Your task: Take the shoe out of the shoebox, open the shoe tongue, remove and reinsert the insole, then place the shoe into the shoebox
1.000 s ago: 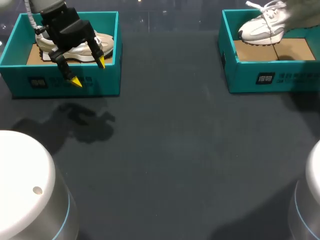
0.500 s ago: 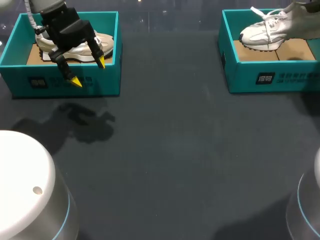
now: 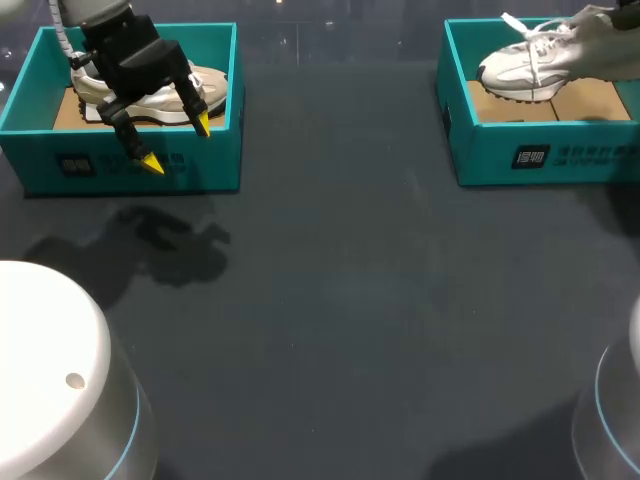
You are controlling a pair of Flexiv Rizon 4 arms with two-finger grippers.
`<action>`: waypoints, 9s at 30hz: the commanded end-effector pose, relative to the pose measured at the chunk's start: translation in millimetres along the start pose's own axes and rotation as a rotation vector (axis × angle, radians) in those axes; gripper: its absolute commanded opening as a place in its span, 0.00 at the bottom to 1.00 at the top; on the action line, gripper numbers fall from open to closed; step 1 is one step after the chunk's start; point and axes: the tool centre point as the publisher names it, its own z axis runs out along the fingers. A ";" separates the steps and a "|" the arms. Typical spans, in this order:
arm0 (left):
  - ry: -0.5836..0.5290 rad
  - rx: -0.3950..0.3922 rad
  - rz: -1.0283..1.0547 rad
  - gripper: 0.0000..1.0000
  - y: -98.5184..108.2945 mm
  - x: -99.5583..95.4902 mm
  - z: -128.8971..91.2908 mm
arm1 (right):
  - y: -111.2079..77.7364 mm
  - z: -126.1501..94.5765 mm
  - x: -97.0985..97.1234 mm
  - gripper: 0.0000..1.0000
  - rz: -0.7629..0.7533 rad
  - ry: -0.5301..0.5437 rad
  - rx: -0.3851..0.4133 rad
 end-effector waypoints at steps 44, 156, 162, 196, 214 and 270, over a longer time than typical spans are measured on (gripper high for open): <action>0.001 -0.002 0.000 1.00 0.3 0.5 -0.3 | -41.8 74.2 29.9 0.00 0.051 0.047 -0.027; 0.001 -0.002 0.000 1.00 0.3 0.5 -0.3 | -102.5 -72.7 124.6 1.00 0.184 0.204 -0.022; 0.001 -0.002 0.000 1.00 0.3 0.5 -0.3 | -103.8 -75.4 126.2 1.00 0.184 0.205 -0.023; 0.135 -0.258 0.800 1.00 116.5 -34.8 -85.6 | -103.8 -75.4 126.2 1.00 0.184 0.205 -0.023; 0.194 -0.216 1.090 1.00 179.5 -64.0 -118.1 | -103.8 -75.4 126.2 1.00 0.184 0.205 -0.023; 0.309 -0.329 0.978 1.00 401.1 -168.8 -92.0 | -103.8 -75.4 126.2 1.00 0.184 0.205 -0.023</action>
